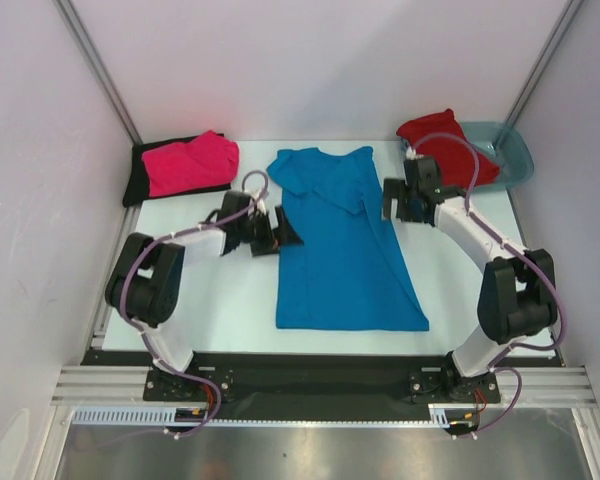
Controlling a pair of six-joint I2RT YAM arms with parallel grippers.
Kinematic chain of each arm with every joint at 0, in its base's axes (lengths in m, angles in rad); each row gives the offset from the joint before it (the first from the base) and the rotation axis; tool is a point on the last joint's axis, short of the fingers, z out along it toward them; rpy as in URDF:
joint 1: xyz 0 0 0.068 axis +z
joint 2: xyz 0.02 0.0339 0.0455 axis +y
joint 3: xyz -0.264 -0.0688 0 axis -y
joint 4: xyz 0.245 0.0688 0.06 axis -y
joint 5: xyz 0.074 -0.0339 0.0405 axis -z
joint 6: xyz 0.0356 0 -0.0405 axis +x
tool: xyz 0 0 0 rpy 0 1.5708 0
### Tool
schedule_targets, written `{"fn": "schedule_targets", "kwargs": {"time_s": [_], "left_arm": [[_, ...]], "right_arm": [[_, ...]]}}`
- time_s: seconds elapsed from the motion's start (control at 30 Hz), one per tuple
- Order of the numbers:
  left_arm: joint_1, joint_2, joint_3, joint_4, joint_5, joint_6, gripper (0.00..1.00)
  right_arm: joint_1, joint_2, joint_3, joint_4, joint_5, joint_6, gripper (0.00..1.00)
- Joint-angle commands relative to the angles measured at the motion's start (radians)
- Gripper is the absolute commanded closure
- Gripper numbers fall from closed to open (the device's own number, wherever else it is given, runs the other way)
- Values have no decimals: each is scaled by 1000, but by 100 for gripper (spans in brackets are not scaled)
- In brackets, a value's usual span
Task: Fold and stack the t-shirts
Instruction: Fold the tshirt
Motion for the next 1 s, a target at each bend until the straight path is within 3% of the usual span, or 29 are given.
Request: {"fn": "schedule_targets", "kwargs": {"time_s": [0.0, 0.23, 0.47, 0.6, 0.97], "left_arm": [[-65, -173, -137, 112, -16, -38, 0], [-182, -209, -264, 224, 57, -96, 0], [-302, -187, -243, 224, 46, -94, 0], [-323, -207, -234, 150, -10, -46, 0], [-322, -221, -220, 110, 15, 2, 0]], "right_arm": [[0, -126, -107, -61, 27, 97, 0], [52, -269, -253, -168, 84, 175, 0], [196, -344, -306, -349, 160, 347, 11], [305, -411, -377, -429, 280, 502, 13], [362, -571, -438, -610, 378, 815, 14]]}}
